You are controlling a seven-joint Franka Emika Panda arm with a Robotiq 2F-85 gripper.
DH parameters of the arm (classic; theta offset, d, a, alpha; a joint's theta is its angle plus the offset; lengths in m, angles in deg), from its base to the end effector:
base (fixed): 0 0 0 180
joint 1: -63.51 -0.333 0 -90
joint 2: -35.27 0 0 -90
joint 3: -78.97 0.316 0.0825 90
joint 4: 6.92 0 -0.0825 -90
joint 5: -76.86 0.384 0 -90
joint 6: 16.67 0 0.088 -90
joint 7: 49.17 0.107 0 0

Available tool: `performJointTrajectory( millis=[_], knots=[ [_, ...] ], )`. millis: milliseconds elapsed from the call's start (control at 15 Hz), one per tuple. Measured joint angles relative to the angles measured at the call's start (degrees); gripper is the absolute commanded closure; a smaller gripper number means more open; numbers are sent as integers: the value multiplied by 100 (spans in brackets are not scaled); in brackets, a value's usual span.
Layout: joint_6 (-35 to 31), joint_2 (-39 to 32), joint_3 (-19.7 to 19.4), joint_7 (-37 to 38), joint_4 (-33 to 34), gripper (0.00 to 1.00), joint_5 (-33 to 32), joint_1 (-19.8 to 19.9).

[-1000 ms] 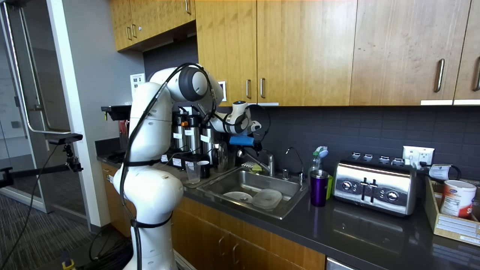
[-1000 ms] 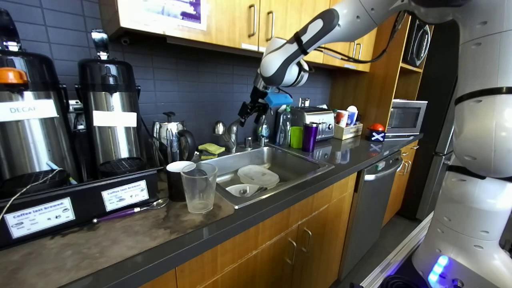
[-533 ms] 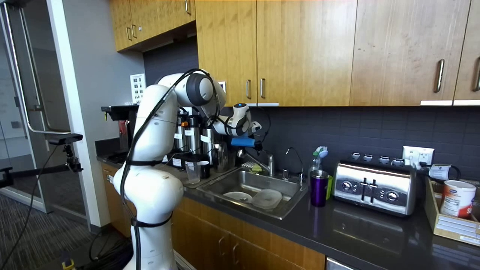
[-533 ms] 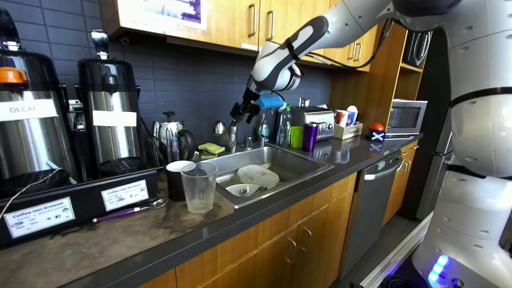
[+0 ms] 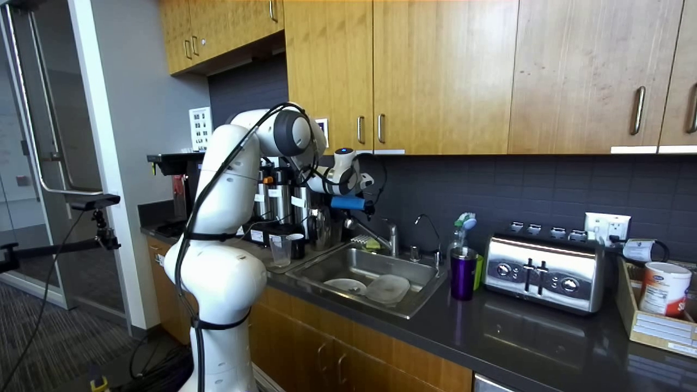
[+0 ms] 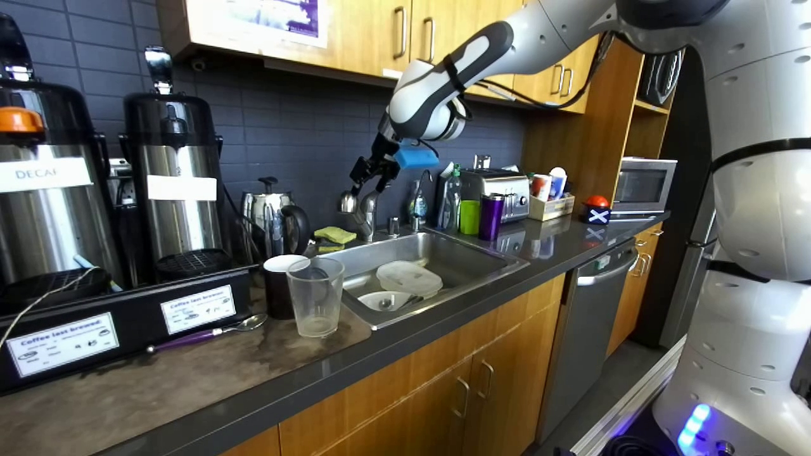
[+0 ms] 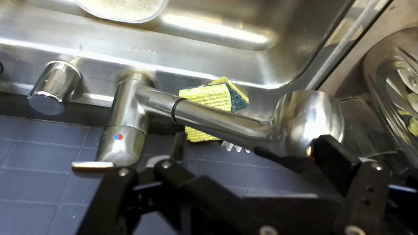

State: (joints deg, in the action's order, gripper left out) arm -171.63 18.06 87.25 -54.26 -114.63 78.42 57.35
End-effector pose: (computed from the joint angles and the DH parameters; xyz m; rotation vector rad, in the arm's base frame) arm 0.6450 0.1573 0.4115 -2.9064 -0.4413 -0.7834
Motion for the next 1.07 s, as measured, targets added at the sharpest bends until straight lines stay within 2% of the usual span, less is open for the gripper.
performJointTrajectory(
  millis=[1067],
  knots=[
    [92, -376, 202, -21, 187, 0, 246, -86]
  ],
)
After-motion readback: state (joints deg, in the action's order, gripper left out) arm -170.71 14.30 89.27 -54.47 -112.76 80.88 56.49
